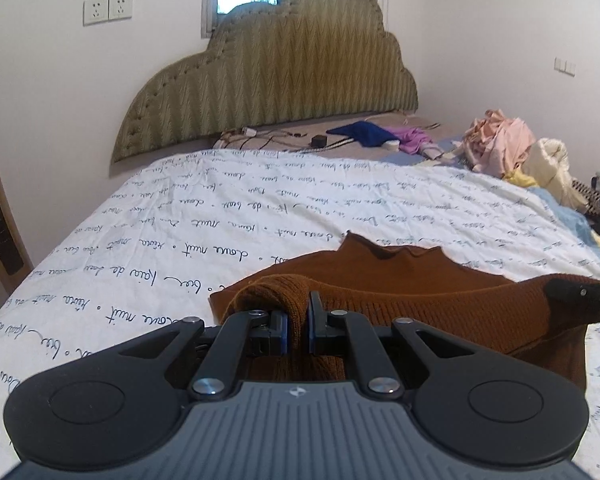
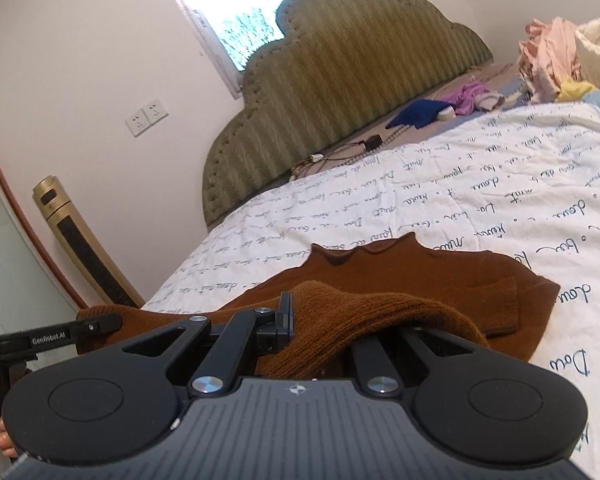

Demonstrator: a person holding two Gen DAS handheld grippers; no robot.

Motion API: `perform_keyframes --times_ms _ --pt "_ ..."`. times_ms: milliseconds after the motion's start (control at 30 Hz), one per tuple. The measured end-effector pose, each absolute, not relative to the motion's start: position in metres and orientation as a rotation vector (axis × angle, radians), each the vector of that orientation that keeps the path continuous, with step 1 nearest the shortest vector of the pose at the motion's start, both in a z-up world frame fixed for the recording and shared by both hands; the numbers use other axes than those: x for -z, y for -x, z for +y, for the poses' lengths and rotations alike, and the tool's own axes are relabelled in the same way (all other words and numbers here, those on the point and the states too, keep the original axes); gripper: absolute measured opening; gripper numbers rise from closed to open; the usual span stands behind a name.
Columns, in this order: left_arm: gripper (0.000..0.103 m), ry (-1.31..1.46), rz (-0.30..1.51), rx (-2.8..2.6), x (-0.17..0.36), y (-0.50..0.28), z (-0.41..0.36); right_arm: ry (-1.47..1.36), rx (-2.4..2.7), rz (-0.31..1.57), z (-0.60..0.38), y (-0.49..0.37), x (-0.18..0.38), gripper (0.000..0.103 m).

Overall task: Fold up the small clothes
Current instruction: 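Lift the held hem with both grippers and fold it toward the collar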

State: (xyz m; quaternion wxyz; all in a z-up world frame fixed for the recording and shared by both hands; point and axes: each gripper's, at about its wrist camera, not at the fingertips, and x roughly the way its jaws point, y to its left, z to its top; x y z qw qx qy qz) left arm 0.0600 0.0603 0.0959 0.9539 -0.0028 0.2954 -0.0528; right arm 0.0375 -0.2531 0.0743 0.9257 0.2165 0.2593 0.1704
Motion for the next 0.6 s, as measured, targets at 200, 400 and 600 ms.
perform_keyframes --times_ms 200,400,600 --pt "0.009 -0.030 0.653 0.081 -0.075 -0.100 0.054 -0.472 -0.332 0.587 -0.257 -0.074 -0.055 0.011" --pt "0.009 -0.069 0.709 0.080 -0.051 -0.133 0.044 -0.503 -0.302 0.647 -0.259 -0.103 -0.031 0.011" --pt "0.009 -0.067 0.785 0.078 -0.025 -0.163 0.043 -0.513 -0.282 0.716 -0.259 -0.127 -0.011 0.011"
